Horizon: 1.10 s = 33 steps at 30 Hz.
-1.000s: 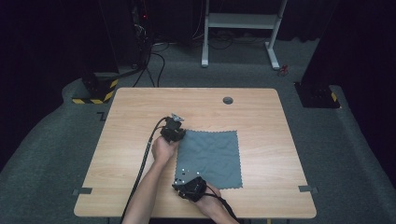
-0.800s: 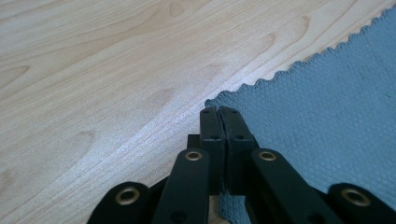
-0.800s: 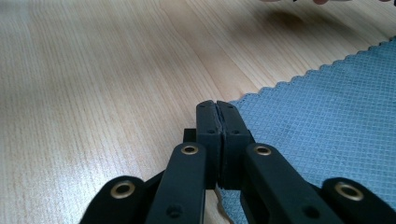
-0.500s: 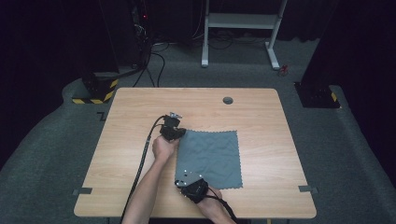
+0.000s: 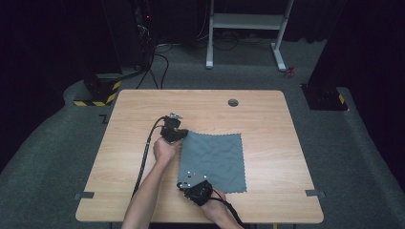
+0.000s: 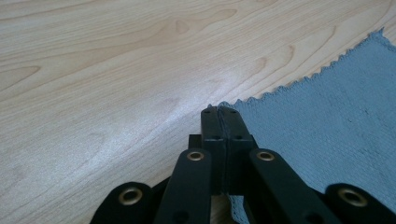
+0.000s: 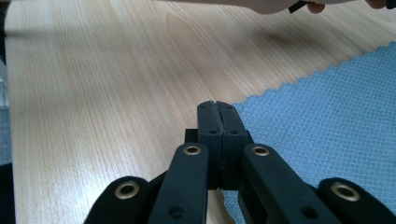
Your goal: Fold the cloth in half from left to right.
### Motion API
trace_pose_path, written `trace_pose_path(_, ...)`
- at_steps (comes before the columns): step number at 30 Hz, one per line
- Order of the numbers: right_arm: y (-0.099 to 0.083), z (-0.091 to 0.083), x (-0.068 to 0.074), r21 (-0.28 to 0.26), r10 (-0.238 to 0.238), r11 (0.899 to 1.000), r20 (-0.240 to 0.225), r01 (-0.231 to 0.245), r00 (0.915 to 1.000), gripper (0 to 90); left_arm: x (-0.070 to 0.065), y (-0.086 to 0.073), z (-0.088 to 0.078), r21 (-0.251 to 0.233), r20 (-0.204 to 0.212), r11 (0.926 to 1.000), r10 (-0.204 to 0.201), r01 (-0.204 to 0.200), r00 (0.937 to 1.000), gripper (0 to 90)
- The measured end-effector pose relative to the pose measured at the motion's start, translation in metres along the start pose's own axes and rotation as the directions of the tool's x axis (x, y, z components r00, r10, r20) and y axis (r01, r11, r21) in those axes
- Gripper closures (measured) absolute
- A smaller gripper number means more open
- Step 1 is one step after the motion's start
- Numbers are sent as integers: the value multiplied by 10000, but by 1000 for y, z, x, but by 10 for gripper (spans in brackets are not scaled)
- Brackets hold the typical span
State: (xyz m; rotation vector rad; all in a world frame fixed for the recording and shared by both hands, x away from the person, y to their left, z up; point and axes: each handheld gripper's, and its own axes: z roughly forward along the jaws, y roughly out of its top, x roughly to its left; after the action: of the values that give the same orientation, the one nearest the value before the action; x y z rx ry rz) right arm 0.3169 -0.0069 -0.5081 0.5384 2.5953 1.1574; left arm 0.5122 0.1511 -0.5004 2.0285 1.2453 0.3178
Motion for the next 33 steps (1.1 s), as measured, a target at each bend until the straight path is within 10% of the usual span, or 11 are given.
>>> trace_pose_path(13,30,10,8,184,-492,9986,-326,499,9983,900,33,-5,-27,-177,342,9983,-558,564,9979,899)
trace_pose_path(23,54,16,16,-560,-558,9971,-928,507,9941,900,52,-3,-68,-325,-319,9987,-409,399,9987,899)
trace_pose_path(33,34,-4,2,-648,20,9979,-761,-70,9971,900,20,5,-38,-171,-52,9998,66,-67,10000,899)
